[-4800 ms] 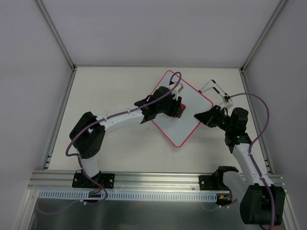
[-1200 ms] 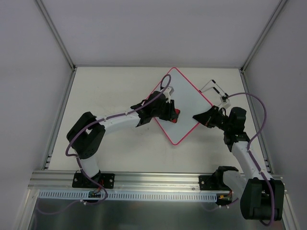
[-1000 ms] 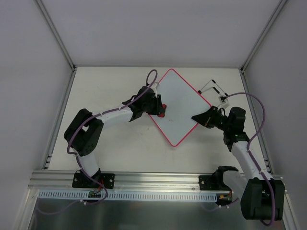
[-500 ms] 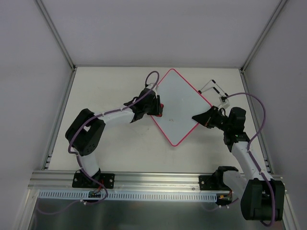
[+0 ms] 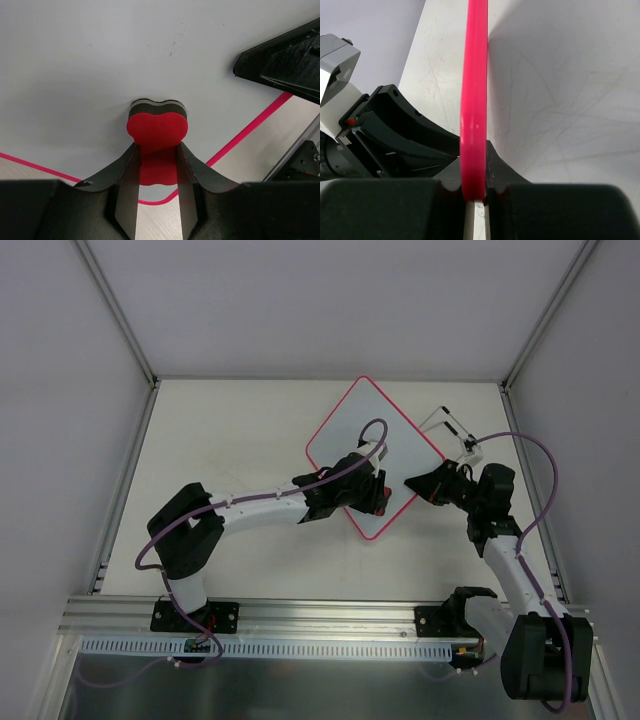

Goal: Erase the whiteboard

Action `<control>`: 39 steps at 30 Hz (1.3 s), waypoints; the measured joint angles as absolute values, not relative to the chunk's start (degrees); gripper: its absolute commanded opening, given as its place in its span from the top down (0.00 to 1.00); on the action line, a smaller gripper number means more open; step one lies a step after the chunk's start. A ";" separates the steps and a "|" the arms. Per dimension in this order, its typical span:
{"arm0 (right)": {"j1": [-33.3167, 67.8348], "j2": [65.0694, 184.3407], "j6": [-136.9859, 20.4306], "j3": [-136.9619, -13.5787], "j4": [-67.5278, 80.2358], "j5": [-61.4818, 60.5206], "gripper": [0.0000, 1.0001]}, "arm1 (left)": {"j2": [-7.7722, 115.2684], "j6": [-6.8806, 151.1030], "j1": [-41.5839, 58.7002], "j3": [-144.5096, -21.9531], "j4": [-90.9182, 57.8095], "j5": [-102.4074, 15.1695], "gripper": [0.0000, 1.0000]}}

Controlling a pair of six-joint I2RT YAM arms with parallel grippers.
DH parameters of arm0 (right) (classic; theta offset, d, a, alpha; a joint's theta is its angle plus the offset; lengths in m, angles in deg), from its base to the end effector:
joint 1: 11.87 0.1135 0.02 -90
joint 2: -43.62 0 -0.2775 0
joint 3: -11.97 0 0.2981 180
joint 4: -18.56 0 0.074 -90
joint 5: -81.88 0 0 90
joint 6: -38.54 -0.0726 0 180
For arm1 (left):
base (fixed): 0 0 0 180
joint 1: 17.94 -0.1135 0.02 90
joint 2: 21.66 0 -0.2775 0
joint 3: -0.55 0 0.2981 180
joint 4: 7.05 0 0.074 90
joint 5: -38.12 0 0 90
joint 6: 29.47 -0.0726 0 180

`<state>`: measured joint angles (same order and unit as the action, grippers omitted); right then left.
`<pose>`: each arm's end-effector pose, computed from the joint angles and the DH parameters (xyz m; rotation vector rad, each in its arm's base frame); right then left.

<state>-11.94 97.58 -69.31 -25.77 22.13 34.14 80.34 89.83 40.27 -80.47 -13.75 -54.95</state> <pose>0.2677 0.0485 0.2266 -0.2602 1.7991 0.8779 0.2592 -0.4108 0.2102 0.5087 2.1146 -0.8673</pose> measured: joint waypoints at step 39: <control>-11.31 97.56 -74.99 -25.39 19.62 35.56 1.00 | 83.88 78.64 33.83 -89.65 -15.59 -52.68 1.00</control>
<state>-11.31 97.56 -74.99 -25.39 19.62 35.56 83.88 78.64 33.83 -89.65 -15.59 -52.68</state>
